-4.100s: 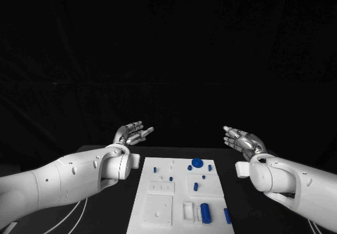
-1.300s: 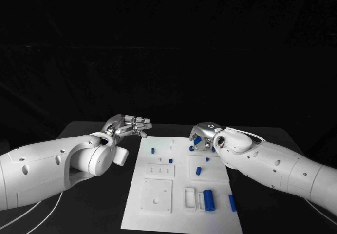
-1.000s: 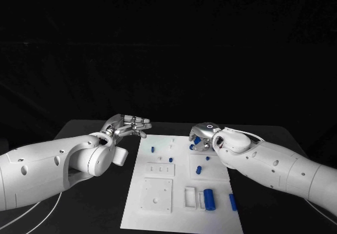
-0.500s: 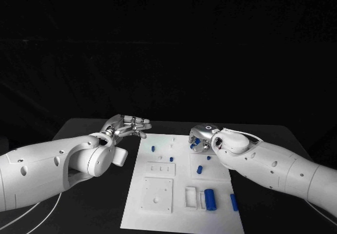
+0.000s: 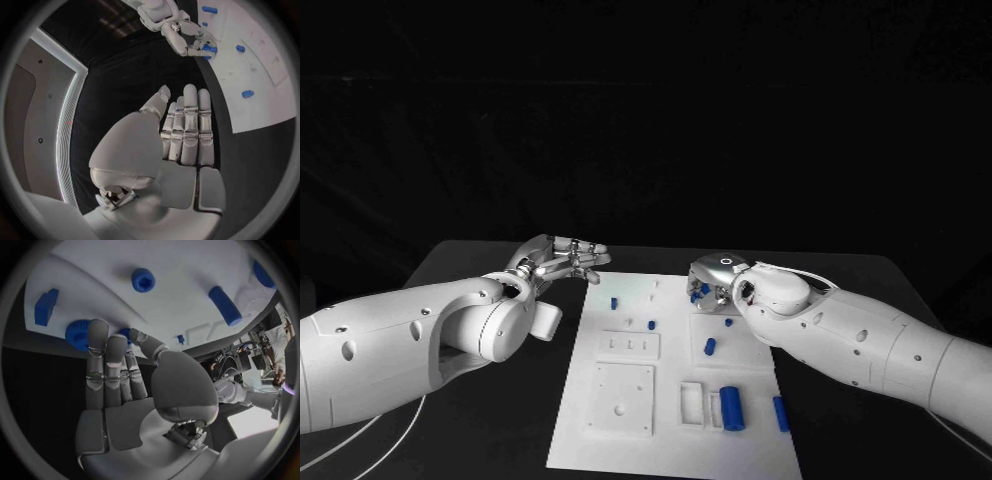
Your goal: Assemble the parts on the task board
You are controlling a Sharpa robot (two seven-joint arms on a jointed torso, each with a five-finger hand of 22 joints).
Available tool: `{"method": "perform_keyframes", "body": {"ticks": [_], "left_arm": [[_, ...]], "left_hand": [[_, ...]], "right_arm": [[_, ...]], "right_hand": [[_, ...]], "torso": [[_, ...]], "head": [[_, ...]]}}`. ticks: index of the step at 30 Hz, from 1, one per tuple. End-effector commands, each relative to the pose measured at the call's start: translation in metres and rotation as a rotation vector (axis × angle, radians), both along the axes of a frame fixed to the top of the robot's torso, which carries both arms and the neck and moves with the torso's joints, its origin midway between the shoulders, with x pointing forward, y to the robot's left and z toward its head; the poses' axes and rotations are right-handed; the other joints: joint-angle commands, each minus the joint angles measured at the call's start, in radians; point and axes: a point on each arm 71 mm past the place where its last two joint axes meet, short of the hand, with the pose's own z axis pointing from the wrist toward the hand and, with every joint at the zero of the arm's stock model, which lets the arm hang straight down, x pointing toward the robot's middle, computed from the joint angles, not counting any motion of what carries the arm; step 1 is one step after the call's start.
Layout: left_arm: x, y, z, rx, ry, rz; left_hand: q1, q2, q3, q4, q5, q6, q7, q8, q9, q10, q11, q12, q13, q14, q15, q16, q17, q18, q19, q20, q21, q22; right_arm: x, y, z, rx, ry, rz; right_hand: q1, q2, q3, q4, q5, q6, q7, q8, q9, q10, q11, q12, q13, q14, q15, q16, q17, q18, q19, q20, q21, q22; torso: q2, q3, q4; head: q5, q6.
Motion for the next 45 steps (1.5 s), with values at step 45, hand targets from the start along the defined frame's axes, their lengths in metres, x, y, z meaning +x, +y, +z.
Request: {"method": "perform_keyframes", "body": {"ticks": [45], "left_arm": [[0.000, -0.012, 0.010, -0.002, -0.020, -0.034]], "left_hand": [[-0.008, -0.003, 0.002, -0.002, 0.002, -0.013, 0.003, -0.003, -0.001, -0.012, 0.002, 0.001, 0.000, -0.003, 0.004, 0.006, -0.005, 0.001, 0.006, 0.007, -0.005, 0.002]], "right_arm": [[0.001, 0.052, 0.020, 0.114, -0.231, -0.009]], "right_hand": [[0.023, 0.003, 0.085, 0.015, -0.073, 0.065, -0.016, 0.003, 0.006, 0.072, -0.018, 0.006, 0.003, -0.002, -0.028, 0.005, 0.003, -0.028, 0.007, -0.027, 0.043, 0.250]], "torso": [[0.025, -0.0169, 0.0281]], "head": [[0.011, 0.033]]}}
